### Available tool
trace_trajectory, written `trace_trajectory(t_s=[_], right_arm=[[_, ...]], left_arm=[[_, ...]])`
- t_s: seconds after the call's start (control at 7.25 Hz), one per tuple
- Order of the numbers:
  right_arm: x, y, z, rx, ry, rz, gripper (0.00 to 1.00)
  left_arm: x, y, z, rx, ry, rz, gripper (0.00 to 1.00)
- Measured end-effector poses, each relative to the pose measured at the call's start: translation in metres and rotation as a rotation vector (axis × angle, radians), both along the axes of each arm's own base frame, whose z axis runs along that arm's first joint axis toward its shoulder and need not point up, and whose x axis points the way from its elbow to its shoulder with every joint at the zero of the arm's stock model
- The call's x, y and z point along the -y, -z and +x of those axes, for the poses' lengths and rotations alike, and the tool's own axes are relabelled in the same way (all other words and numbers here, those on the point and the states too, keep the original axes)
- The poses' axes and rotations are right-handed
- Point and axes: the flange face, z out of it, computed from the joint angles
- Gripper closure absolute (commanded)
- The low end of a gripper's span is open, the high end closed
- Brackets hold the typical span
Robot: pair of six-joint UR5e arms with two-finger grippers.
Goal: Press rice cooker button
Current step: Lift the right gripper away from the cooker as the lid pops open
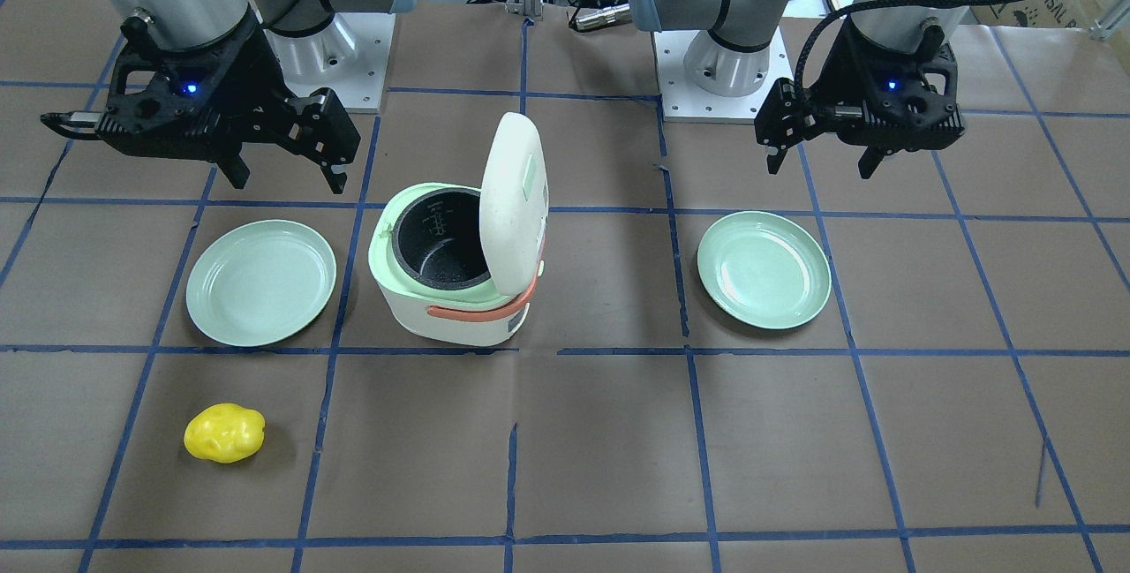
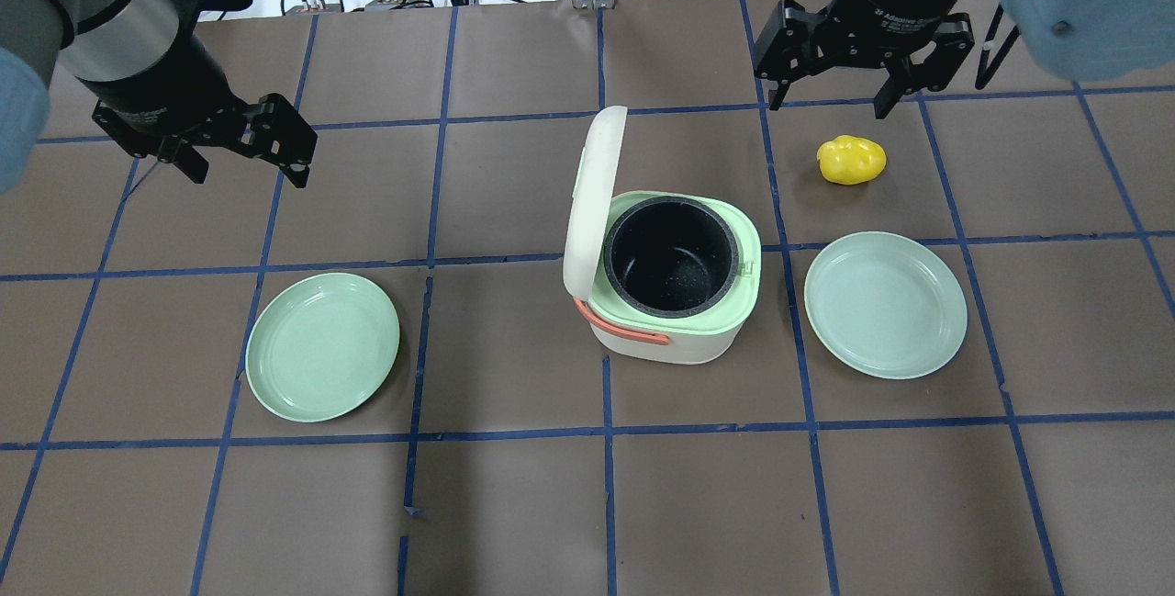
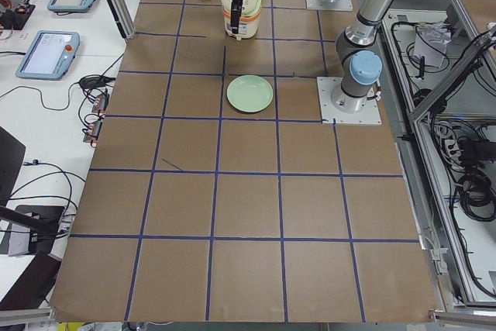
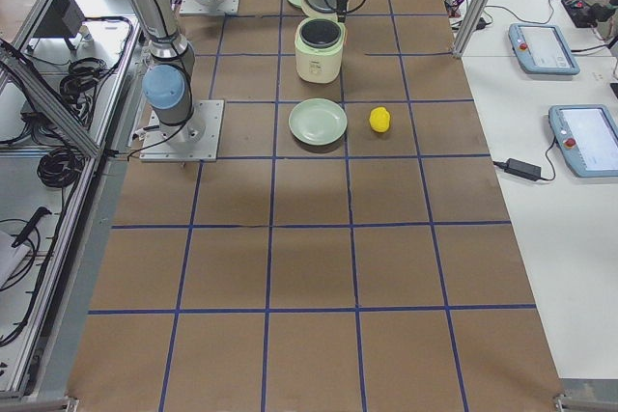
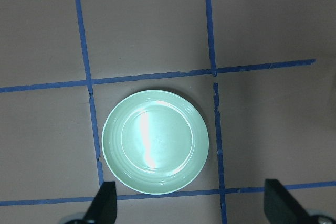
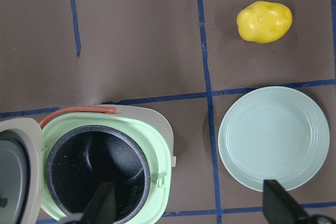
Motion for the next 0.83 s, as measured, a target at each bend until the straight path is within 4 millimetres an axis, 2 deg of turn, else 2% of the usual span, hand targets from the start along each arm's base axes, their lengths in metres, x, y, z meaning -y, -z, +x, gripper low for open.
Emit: trace_trajectory(t_s=[0.83], right_arm=[[-0.002,-0.0013,-0.0027,-0.027,-0.007,-0.004,0.0]], left_arm=[[0.0,0.0,0.0,0.0,0.0,0.0,0.0]])
